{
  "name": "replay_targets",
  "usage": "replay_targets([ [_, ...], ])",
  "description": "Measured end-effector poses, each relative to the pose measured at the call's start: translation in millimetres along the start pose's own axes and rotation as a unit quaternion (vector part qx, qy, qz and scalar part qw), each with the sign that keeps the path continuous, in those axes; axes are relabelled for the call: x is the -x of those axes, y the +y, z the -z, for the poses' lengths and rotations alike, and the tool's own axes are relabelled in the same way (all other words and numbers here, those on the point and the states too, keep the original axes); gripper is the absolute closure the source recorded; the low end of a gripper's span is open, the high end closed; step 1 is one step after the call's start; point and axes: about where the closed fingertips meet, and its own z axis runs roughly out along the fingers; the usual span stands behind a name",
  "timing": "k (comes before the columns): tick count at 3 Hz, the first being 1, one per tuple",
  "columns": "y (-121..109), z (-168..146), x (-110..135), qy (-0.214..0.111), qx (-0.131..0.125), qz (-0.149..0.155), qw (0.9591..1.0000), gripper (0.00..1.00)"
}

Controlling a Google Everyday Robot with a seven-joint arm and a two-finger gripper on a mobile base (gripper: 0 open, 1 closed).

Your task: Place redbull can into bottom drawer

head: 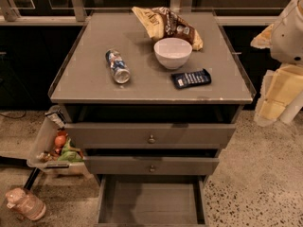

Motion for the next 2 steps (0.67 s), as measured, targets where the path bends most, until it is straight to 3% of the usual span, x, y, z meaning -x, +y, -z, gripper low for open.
replay_targets([
  [1, -0.1, -0.1, 0.1, 0.0, 0.0, 0.0, 1.0, 0.0],
  [2, -13.6, -12.2, 13.0, -0.063, -0.004, -0.038, 0.9973, 0.0],
])
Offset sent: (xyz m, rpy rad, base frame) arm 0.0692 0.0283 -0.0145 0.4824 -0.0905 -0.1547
